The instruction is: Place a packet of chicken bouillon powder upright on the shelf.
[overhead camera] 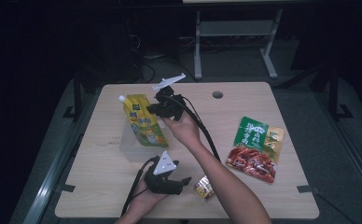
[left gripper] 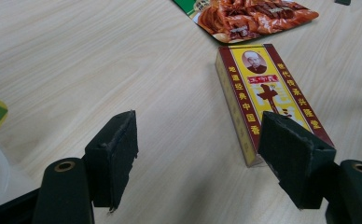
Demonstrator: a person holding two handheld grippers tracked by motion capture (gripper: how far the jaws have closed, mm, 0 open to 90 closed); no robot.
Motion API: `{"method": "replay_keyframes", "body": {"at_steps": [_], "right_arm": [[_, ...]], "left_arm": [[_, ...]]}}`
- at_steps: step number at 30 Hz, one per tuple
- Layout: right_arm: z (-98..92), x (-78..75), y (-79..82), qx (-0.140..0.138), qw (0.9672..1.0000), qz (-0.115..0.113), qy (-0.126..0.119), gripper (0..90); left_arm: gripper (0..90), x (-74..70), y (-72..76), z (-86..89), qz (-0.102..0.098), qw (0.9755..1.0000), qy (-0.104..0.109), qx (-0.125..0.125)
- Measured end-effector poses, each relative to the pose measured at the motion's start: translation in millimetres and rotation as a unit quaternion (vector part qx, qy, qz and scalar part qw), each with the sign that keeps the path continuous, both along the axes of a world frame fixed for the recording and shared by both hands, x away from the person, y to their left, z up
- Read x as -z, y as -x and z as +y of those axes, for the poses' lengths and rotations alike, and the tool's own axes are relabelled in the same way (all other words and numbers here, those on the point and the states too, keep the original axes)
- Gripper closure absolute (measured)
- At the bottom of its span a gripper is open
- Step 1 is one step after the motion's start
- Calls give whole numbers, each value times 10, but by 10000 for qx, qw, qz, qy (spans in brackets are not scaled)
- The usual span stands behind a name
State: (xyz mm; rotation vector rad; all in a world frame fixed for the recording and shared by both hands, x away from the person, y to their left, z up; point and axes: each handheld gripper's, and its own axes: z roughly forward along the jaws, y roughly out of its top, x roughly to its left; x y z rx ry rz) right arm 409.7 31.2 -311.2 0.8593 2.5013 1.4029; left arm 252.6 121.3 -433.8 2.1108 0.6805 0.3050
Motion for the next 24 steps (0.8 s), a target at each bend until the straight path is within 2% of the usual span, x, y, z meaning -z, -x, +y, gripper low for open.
{"method": "replay_keyframes", "body": {"at_steps": [2, 5, 7, 14, 17, 19, 20, 23, 24], "right_arm": [[-5, -1, 10, -24, 10000, -6, 44, 898], [4, -9, 48, 82, 9998, -61, 179, 900], [4, -6, 56, 133, 9995, -132, 243, 900], [-26, 0, 63, 206, 9993, -127, 297, 900], [-43, -2, 54, 114, 9996, 22, 259, 881], [-27, 11, 59, 59, 9992, 71, 386, 840], [-4, 53, 50, -13, 9986, 229, 476, 811], [2, 88, 51, -97, 9983, 264, 509, 817], [7, 105, 51, -128, 9980, 365, 509, 816]], "left_arm": [[281, -3, 9, -2, 24, 10000, -4, -2], [281, -2, 6, 0, 18, 10000, -4, -2], [281, -1, 8, -3, 23, 10000, 63, -38], [281, -10, 7, 5, -3, 10000, 34, -29], [281, -11, 3, 8, -10, 10000, 19, -22], [281, -11, 0, 6, -12, 10000, 32, -25], [281, -12, -1, 6, -13, 10000, 32, -24], [281, -18, -1, 13, -24, 10000, -6, -16], [281, -18, 5, 10, 7, 10000, 10, -34]]}}
